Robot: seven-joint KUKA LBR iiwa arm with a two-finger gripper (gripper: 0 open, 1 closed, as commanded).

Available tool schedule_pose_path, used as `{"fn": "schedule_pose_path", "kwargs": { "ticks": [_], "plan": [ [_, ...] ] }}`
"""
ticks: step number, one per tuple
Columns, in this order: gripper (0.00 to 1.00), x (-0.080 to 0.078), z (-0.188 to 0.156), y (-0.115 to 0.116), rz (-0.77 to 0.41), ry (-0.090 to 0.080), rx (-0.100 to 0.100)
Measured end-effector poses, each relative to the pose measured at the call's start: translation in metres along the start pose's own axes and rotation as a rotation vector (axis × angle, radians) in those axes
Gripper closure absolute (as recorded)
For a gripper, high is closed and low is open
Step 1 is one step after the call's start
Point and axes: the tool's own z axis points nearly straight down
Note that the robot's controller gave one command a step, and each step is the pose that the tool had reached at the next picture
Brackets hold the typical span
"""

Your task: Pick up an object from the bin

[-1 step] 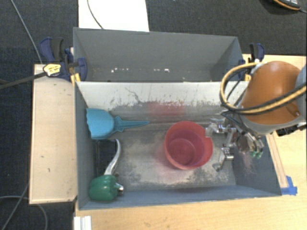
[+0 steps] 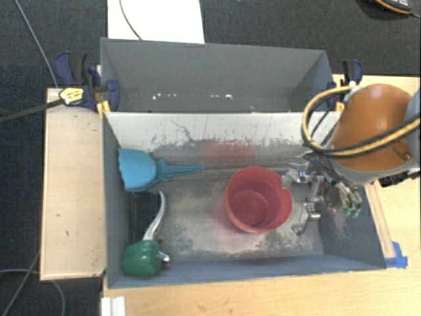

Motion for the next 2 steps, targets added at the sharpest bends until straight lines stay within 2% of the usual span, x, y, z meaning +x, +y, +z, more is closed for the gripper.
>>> {"fn": "schedule_pose_path", "kwargs": {
  "ticks": [1,2],
  "plan": [
    [0.0,0.024,0.094,-0.014,0.005,0.005,0.0],
    [0.0,0.021,0.114,-0.013,0.097,-0.01,-0.001]
  ]
}}
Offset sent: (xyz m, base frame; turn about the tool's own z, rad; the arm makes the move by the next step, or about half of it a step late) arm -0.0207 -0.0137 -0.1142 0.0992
